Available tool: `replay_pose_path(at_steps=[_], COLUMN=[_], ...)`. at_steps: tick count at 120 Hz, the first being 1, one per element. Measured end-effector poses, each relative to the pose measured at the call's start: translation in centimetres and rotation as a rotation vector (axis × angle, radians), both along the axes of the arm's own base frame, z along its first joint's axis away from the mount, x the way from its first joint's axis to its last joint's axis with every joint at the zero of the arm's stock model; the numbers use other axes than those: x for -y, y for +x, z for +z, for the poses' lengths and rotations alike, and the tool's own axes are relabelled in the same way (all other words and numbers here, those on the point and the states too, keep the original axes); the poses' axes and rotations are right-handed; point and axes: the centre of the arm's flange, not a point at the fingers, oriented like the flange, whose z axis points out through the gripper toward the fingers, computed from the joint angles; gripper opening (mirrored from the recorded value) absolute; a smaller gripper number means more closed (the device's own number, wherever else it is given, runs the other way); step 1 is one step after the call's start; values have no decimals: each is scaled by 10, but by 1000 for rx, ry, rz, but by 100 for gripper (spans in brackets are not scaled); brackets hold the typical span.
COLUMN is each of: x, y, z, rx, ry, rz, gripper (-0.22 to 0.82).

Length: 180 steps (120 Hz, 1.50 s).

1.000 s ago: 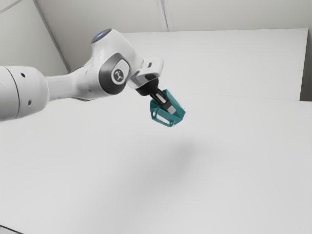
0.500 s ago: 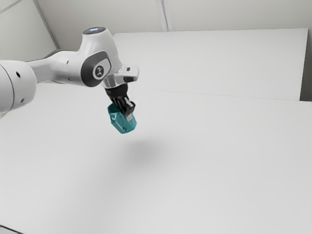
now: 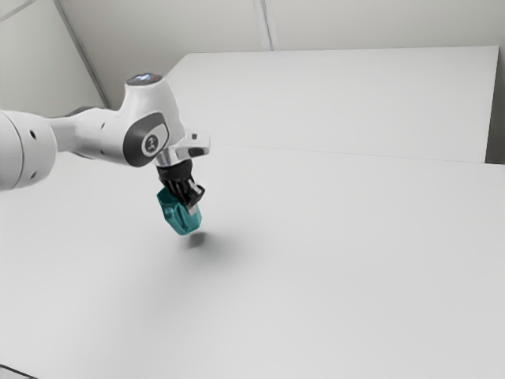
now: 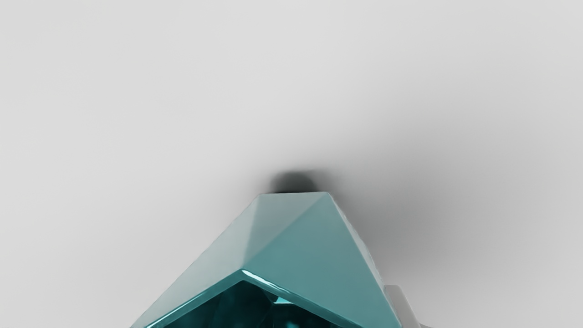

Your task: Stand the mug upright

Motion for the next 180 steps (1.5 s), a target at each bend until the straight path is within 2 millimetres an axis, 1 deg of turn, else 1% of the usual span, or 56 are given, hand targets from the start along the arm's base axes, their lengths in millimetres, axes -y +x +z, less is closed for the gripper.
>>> replay_pose_path(at_steps=[19,37,58,100,118,124,161,180], x=[-1,-8,-12,-13,-13,-13,-13,-13], y=[-2,-1,-3,-1,-1,-1,-2,-2], z=[-11,-18,-28,-42,-44,-45,-45,-42], rx=[11,20,22,13,14,14,12,17], ry=[2,1,-1,-3,-4,-5,-11,-12], rz=[13,37,55,76,81,83,84,82], gripper=[-18,-18,-18,-18,-17,-15,8,15])
